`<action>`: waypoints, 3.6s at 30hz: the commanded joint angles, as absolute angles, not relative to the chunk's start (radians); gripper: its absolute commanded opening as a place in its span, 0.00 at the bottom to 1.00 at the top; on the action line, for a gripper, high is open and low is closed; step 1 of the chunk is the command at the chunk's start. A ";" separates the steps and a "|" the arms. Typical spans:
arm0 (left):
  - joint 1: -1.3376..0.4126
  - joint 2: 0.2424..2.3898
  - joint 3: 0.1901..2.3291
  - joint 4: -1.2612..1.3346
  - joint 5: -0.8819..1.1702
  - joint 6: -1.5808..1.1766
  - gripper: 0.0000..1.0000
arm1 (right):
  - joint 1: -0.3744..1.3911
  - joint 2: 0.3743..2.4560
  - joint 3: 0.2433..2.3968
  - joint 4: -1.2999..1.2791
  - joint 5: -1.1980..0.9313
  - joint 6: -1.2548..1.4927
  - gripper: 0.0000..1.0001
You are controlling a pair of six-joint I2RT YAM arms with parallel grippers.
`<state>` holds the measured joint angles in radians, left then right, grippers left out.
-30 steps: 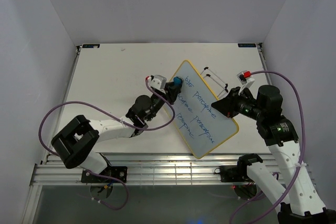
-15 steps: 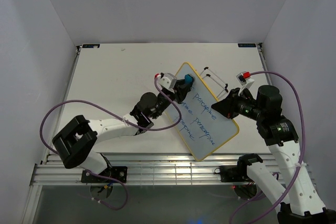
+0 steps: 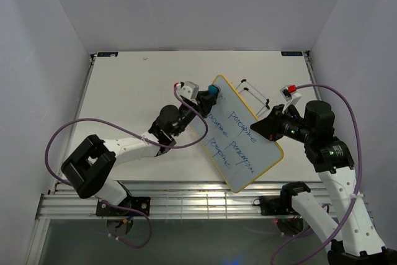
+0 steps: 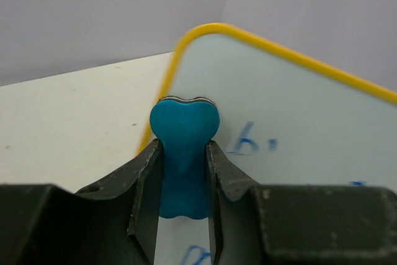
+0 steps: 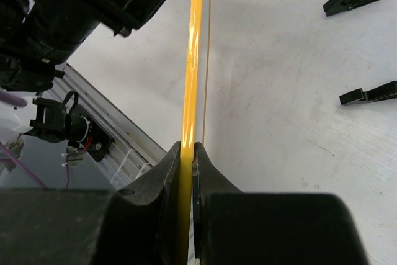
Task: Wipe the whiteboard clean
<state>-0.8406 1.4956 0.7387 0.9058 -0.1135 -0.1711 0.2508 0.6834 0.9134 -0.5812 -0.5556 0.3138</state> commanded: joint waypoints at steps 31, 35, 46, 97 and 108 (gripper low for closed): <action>-0.795 1.568 0.963 0.546 0.087 -0.103 0.00 | 0.267 0.620 0.974 -0.399 -0.808 0.339 0.08; -0.831 1.575 0.959 0.538 0.134 -0.117 0.00 | 0.267 0.617 0.957 -0.351 -0.810 0.368 0.08; -1.142 1.479 0.888 0.529 0.016 -0.149 0.00 | 0.267 0.647 0.943 -0.255 -0.743 0.437 0.08; -1.008 1.428 0.922 0.321 -0.160 -0.228 0.00 | 0.267 0.606 0.887 -0.140 -0.743 0.558 0.08; -1.069 1.397 0.841 0.379 -0.136 -0.239 0.00 | 0.267 0.643 0.882 -0.055 -0.698 0.624 0.08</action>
